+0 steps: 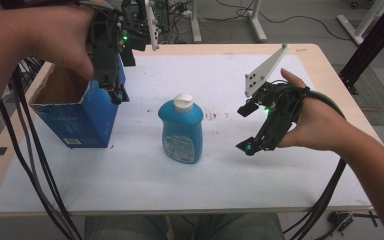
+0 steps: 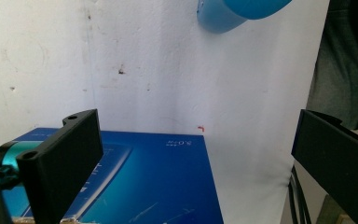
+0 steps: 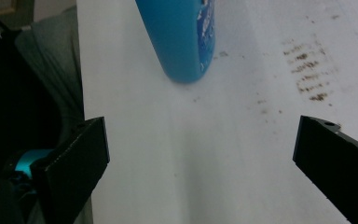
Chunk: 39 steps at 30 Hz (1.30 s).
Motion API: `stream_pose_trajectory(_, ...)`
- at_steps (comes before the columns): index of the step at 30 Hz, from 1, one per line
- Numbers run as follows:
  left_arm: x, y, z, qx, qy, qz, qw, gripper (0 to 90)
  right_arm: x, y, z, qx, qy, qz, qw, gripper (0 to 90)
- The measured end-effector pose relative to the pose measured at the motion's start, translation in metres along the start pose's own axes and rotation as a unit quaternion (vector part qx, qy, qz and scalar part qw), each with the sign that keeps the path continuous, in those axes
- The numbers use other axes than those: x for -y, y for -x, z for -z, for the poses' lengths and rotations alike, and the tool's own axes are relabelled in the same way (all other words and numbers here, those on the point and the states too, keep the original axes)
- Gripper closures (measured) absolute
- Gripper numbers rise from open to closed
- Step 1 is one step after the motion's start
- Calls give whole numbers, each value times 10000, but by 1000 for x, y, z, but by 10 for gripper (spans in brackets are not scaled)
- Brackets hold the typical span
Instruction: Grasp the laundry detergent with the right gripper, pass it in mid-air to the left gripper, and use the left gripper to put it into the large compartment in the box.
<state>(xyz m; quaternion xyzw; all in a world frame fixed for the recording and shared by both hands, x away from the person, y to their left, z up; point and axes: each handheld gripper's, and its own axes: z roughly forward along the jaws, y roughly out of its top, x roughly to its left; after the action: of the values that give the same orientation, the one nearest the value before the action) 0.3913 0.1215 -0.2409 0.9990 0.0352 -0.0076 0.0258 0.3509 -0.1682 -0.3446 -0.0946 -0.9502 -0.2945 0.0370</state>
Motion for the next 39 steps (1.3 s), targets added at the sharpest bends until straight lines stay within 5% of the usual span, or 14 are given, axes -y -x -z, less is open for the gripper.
stream_pose_trajectory(12,4,3,0,6,-10,3,10000,18,10,-7,-37,55,860,-391,9955,26)
stream_pose_trajectory(21,4,4,-2,12,-5,-35,10000,18,6,-8,-67,15,1112,-523,9924,26)
stream_pose_trajectory(39,6,4,-1,-3,2,-28,10000,18,-4,-15,-96,15,1705,-667,9831,26)
